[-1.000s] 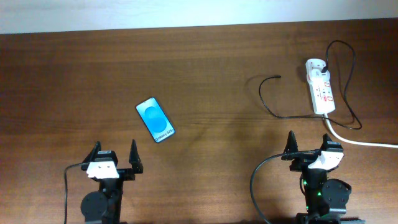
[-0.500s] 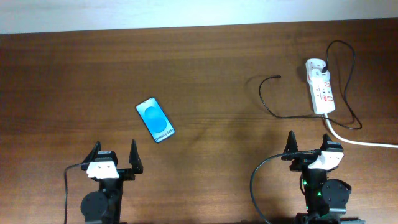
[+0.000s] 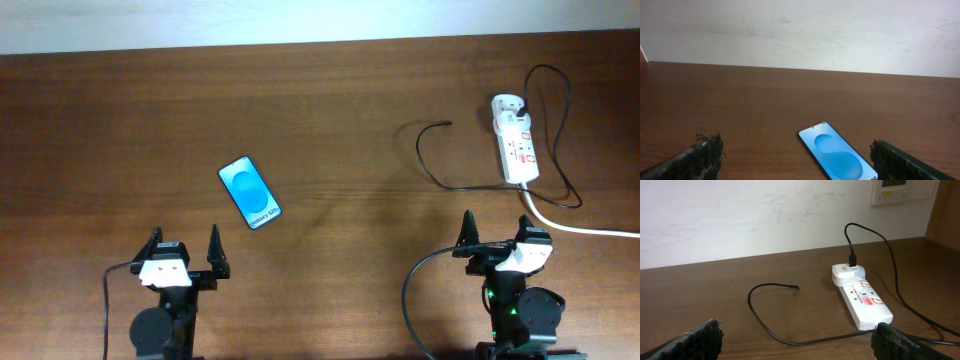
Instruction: Plug charger to phone and switch on socket
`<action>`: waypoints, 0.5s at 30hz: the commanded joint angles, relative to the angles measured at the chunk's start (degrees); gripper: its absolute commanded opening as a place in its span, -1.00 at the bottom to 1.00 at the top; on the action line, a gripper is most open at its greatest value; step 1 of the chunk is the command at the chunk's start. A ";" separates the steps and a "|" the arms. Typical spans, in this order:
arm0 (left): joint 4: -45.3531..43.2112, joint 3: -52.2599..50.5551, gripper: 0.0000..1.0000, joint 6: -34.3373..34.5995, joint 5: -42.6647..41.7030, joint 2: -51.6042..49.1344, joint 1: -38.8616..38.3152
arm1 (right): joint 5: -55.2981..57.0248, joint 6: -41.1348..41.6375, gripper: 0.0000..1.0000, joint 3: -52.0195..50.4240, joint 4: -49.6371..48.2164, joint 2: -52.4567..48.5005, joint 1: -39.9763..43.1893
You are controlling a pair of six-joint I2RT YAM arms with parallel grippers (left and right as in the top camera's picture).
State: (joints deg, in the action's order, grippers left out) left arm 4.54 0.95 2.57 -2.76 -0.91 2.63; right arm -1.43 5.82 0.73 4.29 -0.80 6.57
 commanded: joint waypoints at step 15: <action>12.04 17.88 0.99 2.36 -2.82 -7.76 -0.24 | -0.31 0.22 0.97 -0.42 0.09 0.55 0.22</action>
State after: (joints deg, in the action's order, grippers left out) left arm 16.32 13.76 2.68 -4.56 -4.34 2.63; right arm -1.43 5.82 0.73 4.29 -0.80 6.57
